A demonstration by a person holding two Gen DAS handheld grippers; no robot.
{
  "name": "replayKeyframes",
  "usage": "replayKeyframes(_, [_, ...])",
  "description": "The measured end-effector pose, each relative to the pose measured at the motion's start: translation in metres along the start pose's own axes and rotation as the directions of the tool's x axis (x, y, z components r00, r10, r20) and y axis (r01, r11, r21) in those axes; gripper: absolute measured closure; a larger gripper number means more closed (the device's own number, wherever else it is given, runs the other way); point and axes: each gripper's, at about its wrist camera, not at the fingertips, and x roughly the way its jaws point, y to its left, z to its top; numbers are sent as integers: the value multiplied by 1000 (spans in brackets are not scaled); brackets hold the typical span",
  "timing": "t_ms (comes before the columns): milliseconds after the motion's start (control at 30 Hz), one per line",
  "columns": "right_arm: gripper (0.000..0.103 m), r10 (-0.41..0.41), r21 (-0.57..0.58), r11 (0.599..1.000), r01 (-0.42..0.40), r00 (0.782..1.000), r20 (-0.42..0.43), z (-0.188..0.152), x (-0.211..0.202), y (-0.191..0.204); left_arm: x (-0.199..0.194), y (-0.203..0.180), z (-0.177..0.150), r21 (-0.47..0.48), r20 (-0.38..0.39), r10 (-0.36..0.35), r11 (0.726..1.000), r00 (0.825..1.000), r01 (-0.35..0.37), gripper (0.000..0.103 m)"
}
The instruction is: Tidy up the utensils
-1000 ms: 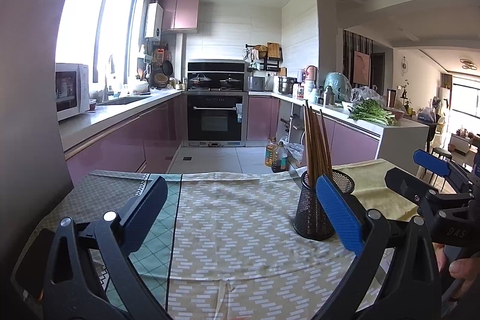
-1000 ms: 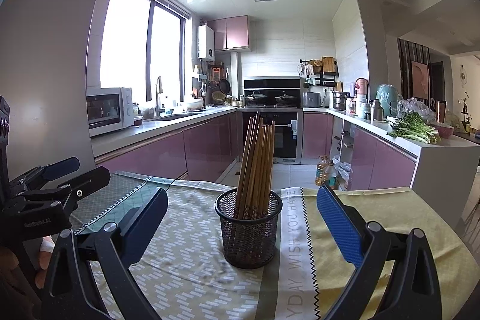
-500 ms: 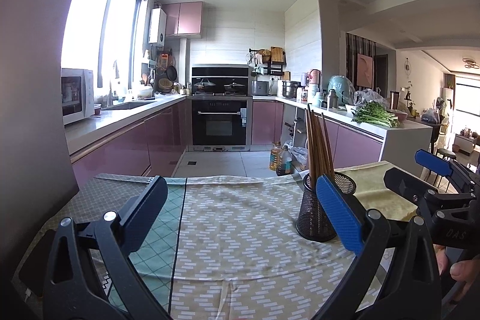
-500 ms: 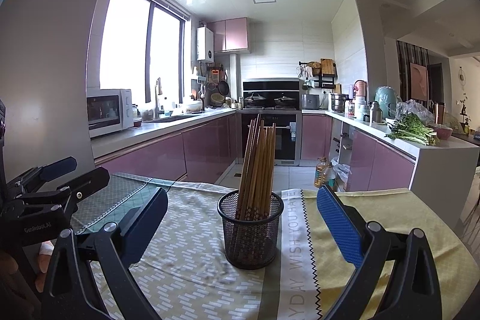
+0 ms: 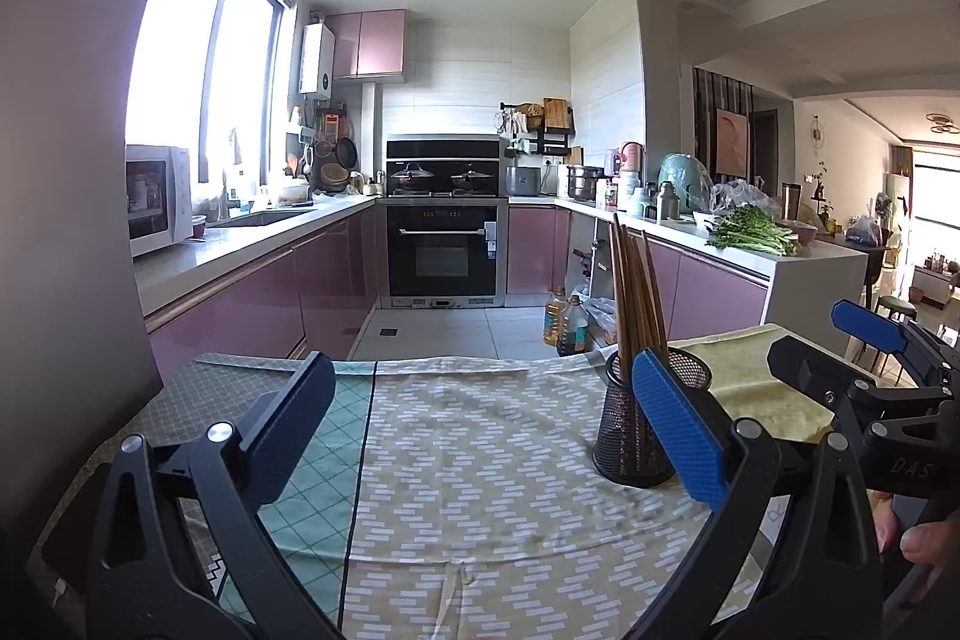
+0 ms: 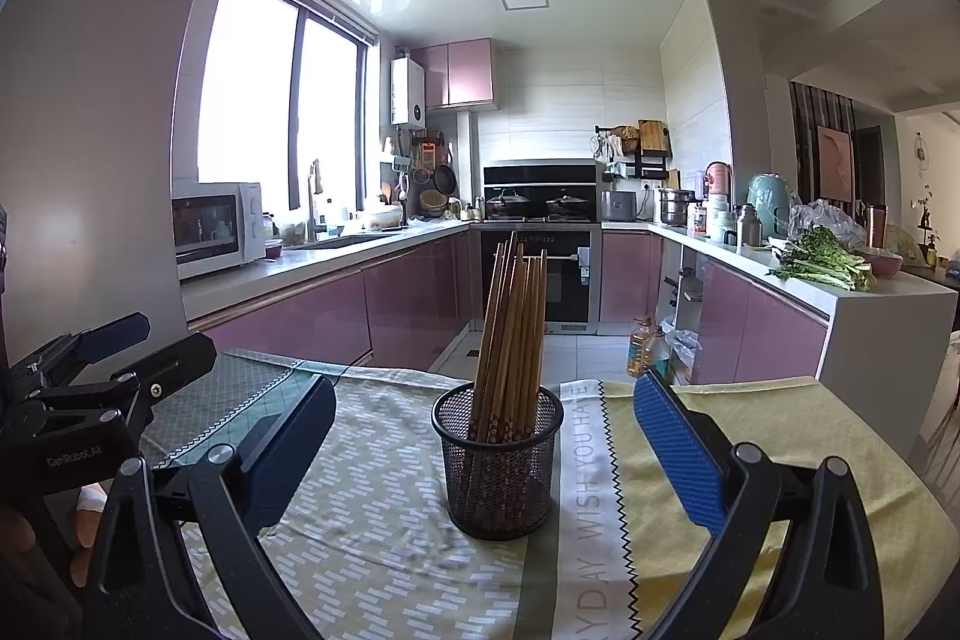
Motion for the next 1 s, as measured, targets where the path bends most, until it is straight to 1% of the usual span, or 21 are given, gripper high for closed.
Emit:
replayKeyframes(333, [7, -4, 1, 1000, 4, 1000, 2, 1, 0, 1, 0, -1, 1, -1, 1, 0, 1000, 1000, 0, 5])
replayKeyframes(567, [7, -2, 4, 1000, 3, 1000, -5, 1, 0, 1, -1, -3, 1, 8, 20, 18, 1000, 1000, -18, 5])
replayKeyframes(733, [7, -1, 6, 1000, 1, 1000, -12, -1, 2, -1, 3, -4, -1, 14, 7, 19, 1000, 1000, -19, 5])
replayKeyframes(833, [7, -9, 13, 1000, 9, 999, -38, -3, 8, -10, 15, 0, -5, 1, -56, 11, 1000, 998, -11, 5])
replayKeyframes(900, [7, -31, 28, 999, 34, 996, -81, -6, 17, -26, 27, 7, -8, -14, -113, 0, 1000, 994, -2, 5])
replayKeyframes(933, [7, -50, 34, 998, 54, 991, -121, -8, 24, -36, 33, 10, -11, -20, -139, 1, 1000, 990, -4, 5])
replayKeyframes(967, [7, -72, 36, 996, 79, 985, -159, -11, 31, -45, 44, 18, -14, -30, -186, 7, 999, 983, -13, 5])
replayKeyframes(1000, [7, -104, 37, 993, 115, 966, -238, -16, 45, -61, 51, 23, -18, -35, -215, 15, 999, 977, -23, 5])
